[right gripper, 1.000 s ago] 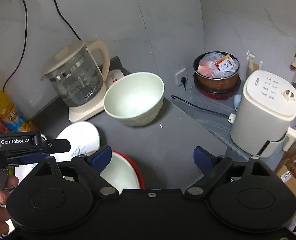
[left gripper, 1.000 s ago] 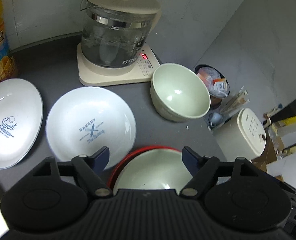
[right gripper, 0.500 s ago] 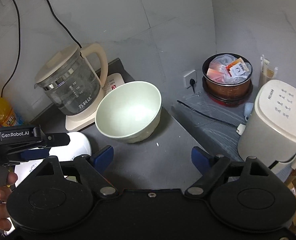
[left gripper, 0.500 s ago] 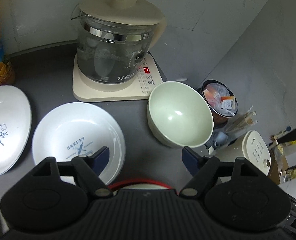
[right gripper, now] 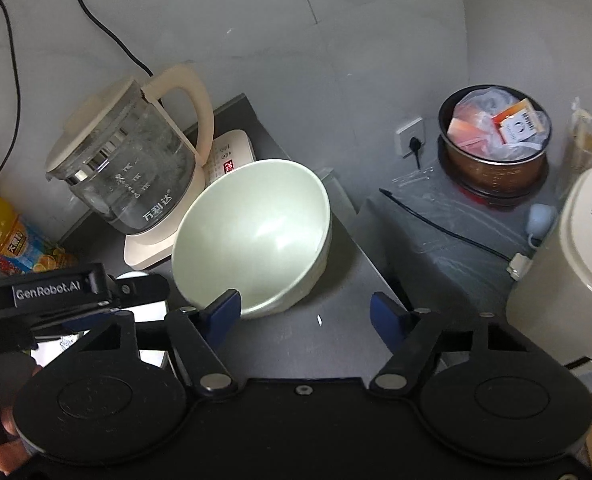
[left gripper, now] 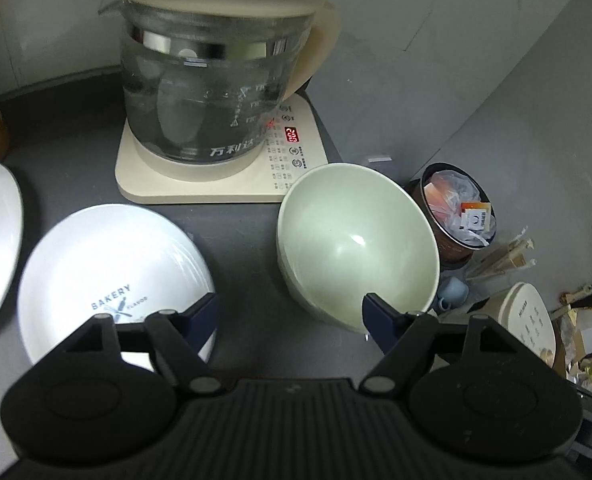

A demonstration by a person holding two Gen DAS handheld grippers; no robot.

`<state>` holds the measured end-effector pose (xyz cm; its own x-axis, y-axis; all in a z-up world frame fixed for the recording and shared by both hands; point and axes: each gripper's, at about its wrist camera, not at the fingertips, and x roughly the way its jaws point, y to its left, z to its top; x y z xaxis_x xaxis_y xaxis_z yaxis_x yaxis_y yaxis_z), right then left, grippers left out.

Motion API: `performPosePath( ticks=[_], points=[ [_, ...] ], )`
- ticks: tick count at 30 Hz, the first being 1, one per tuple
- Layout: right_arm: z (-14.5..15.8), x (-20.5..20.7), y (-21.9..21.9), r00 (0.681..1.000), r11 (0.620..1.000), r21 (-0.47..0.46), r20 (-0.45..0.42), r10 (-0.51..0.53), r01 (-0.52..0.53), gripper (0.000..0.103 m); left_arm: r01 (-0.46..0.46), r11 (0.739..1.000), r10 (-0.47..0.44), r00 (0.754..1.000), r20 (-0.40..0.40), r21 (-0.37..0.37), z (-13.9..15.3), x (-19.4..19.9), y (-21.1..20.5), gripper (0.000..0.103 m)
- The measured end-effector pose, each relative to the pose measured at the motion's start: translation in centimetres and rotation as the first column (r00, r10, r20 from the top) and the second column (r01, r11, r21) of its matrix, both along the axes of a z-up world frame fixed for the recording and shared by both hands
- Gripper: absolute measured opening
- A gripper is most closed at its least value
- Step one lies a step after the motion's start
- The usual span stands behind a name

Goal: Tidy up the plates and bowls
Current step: 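Move both grippers to the smaller pale green bowl by the kettle, then close both grippers on the smaller bowl rim and lift it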

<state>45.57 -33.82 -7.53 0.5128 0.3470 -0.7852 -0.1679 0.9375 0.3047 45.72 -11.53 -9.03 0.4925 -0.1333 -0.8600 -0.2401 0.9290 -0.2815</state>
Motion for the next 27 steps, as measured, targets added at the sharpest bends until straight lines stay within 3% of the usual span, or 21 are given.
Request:
performPosePath(
  ticks=[5,13,19,21,27],
  points=[
    [-1.2,2.3,0.1,0.999,1.000,0.025,-0.044,0.018,-0.016,0.062,-0.040,0.999,0.039,0.999,-0.033,-0.019,-1.7,1.5,-0.4,0.067],
    [-3.6,4.8,0.7,0.994,1.000,0.030,-0.106,0.011,-0.008,0.052,-0.090,0.996,0.087,0.989,-0.117,-0.024,-4.4,3.7,-0.7,0.031],
    [-5.4,5.7,1.1,0.988,0.997,0.078,-0.154,0.018,-0.006,0.029,-0.079,0.997,0.075,0.989,-0.129,-0.026,-5.5,4.5,-1.0,0.014],
    [-5.2,5.7,1.2,0.989,0.998,0.062,-0.147,0.022,-0.013,0.027,-0.076,0.997,0.076,0.988,-0.133,0.004,-5.3,4.6,-1.4,0.013],
    [-4.0,4.2,0.7,0.993,0.998,0.064,-0.118,0.015,-0.007,0.025,-0.056,0.998,0.053,0.993,-0.105,-0.021,-4.1,3.3,-1.3,0.014]
  ],
)
